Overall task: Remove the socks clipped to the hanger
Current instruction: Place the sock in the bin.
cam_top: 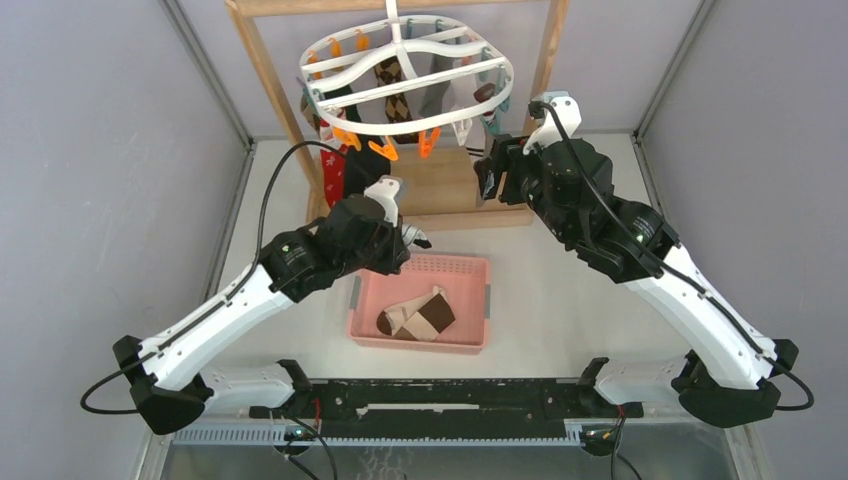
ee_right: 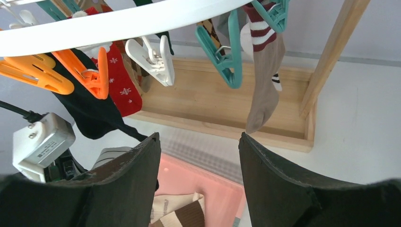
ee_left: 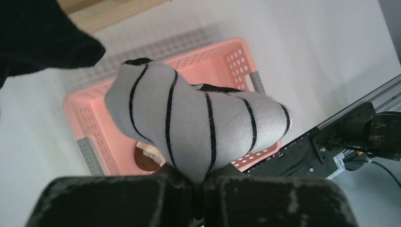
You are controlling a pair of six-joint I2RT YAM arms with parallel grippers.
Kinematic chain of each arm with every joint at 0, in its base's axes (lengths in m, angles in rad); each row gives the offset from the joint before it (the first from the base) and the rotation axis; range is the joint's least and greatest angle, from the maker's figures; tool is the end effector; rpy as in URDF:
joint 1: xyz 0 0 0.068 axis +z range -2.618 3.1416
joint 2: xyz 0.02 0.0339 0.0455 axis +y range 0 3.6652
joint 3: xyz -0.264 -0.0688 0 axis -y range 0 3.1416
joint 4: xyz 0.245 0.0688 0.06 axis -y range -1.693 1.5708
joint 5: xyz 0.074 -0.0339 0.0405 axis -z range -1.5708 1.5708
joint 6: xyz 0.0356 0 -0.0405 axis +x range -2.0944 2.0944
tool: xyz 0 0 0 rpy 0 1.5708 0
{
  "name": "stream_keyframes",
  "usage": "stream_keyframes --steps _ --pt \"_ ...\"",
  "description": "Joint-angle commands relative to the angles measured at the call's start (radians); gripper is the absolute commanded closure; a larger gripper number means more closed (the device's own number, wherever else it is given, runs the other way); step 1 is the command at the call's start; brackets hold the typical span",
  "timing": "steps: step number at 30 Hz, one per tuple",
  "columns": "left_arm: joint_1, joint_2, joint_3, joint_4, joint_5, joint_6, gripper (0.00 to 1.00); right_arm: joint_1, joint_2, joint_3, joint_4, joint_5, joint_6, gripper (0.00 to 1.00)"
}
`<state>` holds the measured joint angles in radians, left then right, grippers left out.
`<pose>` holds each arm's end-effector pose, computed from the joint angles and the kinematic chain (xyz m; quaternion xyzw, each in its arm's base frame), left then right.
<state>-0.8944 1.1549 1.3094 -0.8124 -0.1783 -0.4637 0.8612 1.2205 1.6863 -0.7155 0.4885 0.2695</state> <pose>0.1504 -0.1773 0.3853 0.1527 0.8818 -0.2135 0.3918 0.1583 0.1587 0.4991 -0.0815 0.7762 0.1577 0.6050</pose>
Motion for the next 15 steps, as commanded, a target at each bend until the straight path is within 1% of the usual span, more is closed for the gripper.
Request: stream_keyframes --steps 1,6,7,8,9,15 --pt "-0.005 -0.046 -0.047 0.002 -0.013 -0.042 0.97 0.006 -0.032 -0.013 0.007 0.010 0.025 0.31" --pt "-0.009 -0.066 -0.117 -0.008 -0.027 -0.072 0.96 0.009 -0.039 -0.023 0.001 0.003 0.033 0.31" --pt "-0.009 -0.070 -0.132 -0.010 -0.029 -0.080 0.95 0.009 -0.041 -0.024 0.000 0.002 0.034 0.31" --pt "-0.009 -0.074 -0.145 -0.011 -0.029 -0.089 0.90 0.009 -0.043 -0.026 -0.002 -0.001 0.035 0.31" --pt "-0.010 -0.077 -0.158 -0.011 -0.031 -0.095 0.88 0.011 -0.045 -0.028 -0.003 -0.003 0.037 0.31" --pt "-0.009 -0.084 -0.217 -0.016 -0.044 -0.137 0.82 0.013 -0.058 -0.046 -0.011 -0.014 0.044 0.31"
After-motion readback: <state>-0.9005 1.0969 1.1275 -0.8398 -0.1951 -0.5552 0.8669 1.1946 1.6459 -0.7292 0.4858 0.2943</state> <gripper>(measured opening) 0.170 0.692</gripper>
